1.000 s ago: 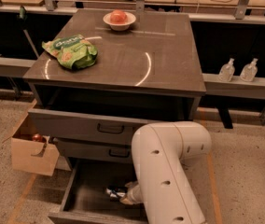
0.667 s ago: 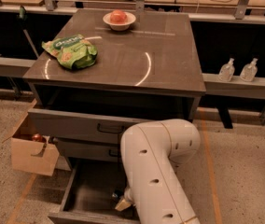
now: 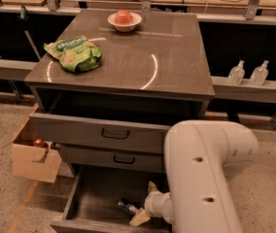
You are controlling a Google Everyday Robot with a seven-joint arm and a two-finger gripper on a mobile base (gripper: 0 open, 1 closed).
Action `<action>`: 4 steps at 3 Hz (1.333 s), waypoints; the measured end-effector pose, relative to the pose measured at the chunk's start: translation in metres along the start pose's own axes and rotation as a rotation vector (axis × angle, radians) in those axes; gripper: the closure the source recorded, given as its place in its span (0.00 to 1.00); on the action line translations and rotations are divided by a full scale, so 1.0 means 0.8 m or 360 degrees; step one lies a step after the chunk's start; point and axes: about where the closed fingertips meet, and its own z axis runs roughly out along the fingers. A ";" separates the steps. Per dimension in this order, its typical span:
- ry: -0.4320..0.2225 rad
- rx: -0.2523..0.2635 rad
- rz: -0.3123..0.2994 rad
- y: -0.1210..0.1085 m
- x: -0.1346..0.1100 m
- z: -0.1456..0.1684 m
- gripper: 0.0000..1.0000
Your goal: Place redbull can into bottom drawer
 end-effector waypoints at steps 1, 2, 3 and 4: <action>-0.0041 0.0043 0.0059 0.001 0.010 -0.087 0.00; -0.0026 -0.0035 0.0072 0.021 0.004 -0.170 0.00; 0.0008 -0.0134 0.0106 0.052 0.000 -0.223 0.00; 0.0004 -0.0127 0.0123 0.047 -0.001 -0.217 0.00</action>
Offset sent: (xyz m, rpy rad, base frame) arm -0.0910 -0.0954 0.1532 0.0489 0.0838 0.0150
